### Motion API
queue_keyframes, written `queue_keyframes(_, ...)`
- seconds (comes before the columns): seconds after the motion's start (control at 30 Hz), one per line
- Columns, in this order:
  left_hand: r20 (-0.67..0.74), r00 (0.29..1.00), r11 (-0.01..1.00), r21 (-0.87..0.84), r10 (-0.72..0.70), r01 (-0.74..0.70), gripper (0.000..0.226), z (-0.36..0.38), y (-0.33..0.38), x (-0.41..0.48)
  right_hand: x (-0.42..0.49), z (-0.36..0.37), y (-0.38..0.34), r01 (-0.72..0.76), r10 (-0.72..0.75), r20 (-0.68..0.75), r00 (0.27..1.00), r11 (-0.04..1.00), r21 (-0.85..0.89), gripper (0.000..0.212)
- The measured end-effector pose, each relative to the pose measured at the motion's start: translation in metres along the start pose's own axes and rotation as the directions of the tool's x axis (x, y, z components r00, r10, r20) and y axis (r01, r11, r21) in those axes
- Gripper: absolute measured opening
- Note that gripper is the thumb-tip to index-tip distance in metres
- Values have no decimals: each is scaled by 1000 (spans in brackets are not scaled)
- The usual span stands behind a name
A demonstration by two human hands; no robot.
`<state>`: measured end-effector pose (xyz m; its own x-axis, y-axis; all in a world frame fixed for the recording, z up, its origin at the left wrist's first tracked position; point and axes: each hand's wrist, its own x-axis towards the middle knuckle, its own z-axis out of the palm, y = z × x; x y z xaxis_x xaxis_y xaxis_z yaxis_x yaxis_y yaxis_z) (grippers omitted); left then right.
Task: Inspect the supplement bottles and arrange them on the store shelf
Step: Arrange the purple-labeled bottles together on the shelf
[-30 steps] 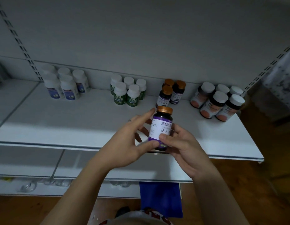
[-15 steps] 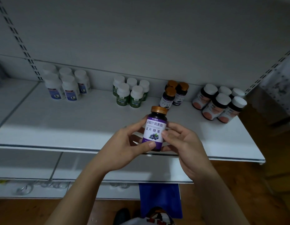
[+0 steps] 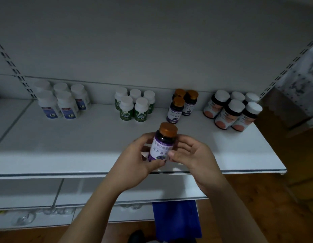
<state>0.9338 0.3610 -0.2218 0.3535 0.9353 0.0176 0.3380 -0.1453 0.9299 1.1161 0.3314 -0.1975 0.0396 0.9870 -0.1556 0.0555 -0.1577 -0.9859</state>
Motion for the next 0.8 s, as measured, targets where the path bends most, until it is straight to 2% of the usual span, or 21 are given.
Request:
queue_keyframes(0.17, -65, 997, 986, 167, 37, -26, 61, 19, -2, 19, 10, -13, -5, 66, -93, -74, 993, 950, -304, 52)
queue_keyframes(0.3, -56, 997, 973, 227, 62, -48, 62, 35, 0, 33, 19, -27, -12, 117, -177, -90, 980, 882, -457, 38)
queue_keyframes(0.43, -48, 995, 941, 333, 87, -66, 64, 46, -2, 53, 41, -40, -15, 253, -380, -86, 921, 751, -610, 27)
queue_keyframes(0.57, -101, 994, 887, 462, 30, 20, 65, 51, 11, 70, 75, -58, -29, 153, -228, -20, 973, 712, -685, 27)
queue_keyframes(0.67, -56, 996, 824, 559, -74, 93, 67, 47, 26, 84, 98, -74, -34, 137, -236, -40, 971, 682, -718, 27)
queue_keyframes(0.77, -63, 993, 788, 604, -105, 121, 66, 46, 36, 95, 115, -85, -38, 112, -263, -96, 960, 674, -730, 35)
queue_keyframes(0.8, -67, 992, 775, 619, -111, 129, 65, 46, 38, 97, 121, -88, -38, 112, -275, -100, 956, 657, -745, 32)
